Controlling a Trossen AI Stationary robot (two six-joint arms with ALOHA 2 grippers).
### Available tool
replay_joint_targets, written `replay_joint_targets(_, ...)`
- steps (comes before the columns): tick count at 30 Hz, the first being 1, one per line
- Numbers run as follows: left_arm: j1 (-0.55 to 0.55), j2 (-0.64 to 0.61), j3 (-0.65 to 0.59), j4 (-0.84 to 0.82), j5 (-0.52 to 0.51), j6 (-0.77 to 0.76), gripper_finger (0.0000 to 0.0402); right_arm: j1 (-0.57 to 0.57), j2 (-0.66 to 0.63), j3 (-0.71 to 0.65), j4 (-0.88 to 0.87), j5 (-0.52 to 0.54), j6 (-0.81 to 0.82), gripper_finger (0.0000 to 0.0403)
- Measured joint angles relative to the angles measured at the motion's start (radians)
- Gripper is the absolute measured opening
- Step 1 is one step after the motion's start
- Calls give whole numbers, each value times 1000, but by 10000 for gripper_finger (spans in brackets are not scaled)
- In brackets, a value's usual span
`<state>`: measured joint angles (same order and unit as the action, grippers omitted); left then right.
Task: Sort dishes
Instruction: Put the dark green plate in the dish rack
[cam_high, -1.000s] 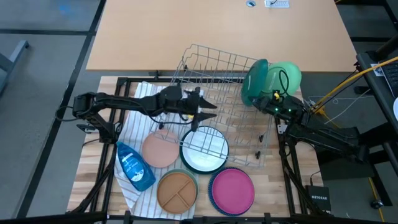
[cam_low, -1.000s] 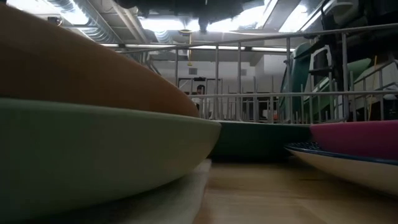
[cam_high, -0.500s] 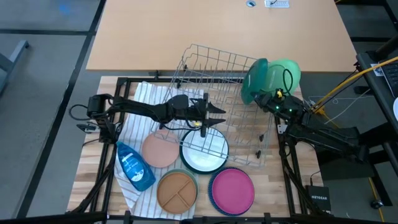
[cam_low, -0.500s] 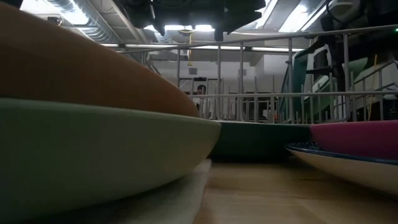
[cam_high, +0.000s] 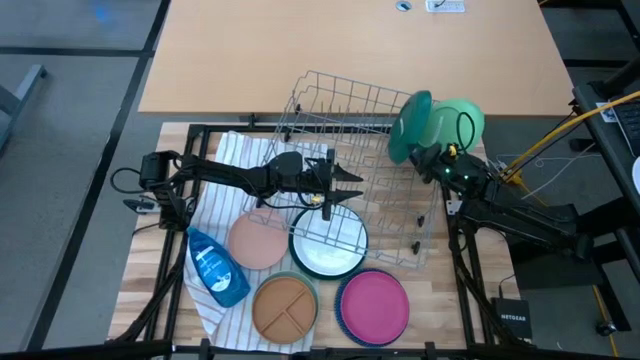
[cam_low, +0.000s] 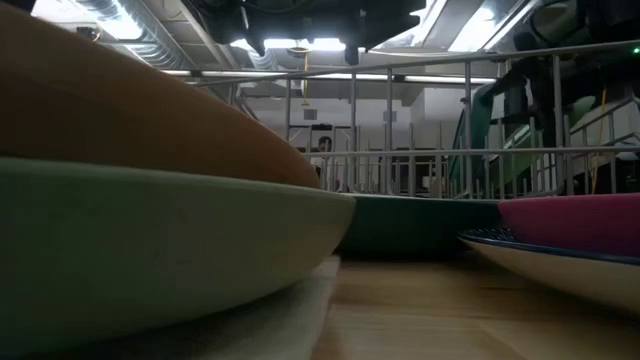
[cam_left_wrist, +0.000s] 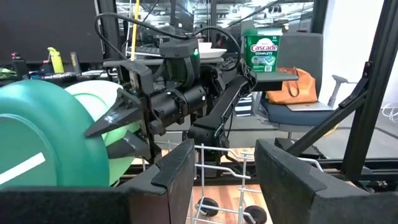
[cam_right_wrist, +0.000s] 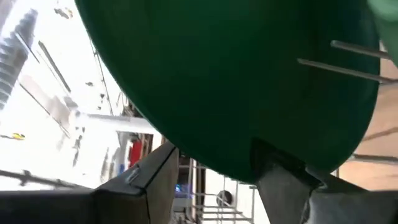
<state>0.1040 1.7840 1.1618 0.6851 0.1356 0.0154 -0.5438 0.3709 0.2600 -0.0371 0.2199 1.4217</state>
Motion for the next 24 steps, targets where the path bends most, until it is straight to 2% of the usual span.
replay_joint_targets(7,0,0,0,-1,0,11,156,0,0,0,35,45,114,200)
replay_joint_targets(12,0,0,0,-1,0,11,156,0,0,1,31,52,119,200)
replay_joint_targets(17,0,0,0,-1,0,11,156,1,-1,3,-42,68,122,200)
replay_joint_targets(24,0,0,0,-2,1,9,156,1,-1,2,-112,77,218,200)
